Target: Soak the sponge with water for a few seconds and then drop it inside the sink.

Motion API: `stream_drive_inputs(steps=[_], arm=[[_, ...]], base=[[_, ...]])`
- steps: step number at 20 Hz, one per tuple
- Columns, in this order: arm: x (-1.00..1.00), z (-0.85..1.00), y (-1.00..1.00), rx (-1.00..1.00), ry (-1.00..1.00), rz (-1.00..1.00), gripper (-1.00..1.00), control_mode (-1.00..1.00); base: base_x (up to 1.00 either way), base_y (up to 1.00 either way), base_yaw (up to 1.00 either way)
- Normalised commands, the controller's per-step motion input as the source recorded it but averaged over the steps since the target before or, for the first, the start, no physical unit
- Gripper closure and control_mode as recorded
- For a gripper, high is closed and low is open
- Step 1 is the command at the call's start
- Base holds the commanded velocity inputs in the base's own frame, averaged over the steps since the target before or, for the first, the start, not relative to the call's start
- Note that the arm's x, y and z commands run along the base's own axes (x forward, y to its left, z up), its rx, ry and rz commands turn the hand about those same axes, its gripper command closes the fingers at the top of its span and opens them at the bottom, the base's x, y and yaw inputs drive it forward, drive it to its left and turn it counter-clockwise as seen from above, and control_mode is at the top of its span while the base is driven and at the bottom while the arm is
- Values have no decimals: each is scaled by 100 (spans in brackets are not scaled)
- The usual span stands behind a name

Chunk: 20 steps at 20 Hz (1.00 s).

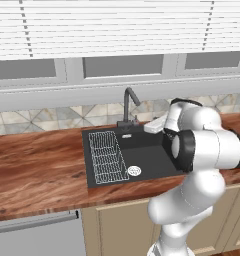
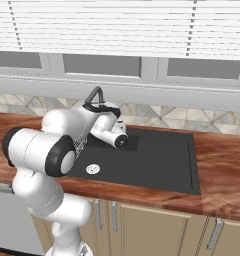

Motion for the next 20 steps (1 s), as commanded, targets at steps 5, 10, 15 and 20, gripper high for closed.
stream_drive_inputs(steps=[5,10,15,20], arm=[[25,-10,0,0,0,0,-100,-100],[25,-13,0,0,0,0,-100,-100],[23,-15,0,0,0,0,-100,-100],[21,-19,0,0,0,0,-100,-100]], base=[[0,0,0],[0,0,0],[0,0,0],[0,0,0]])
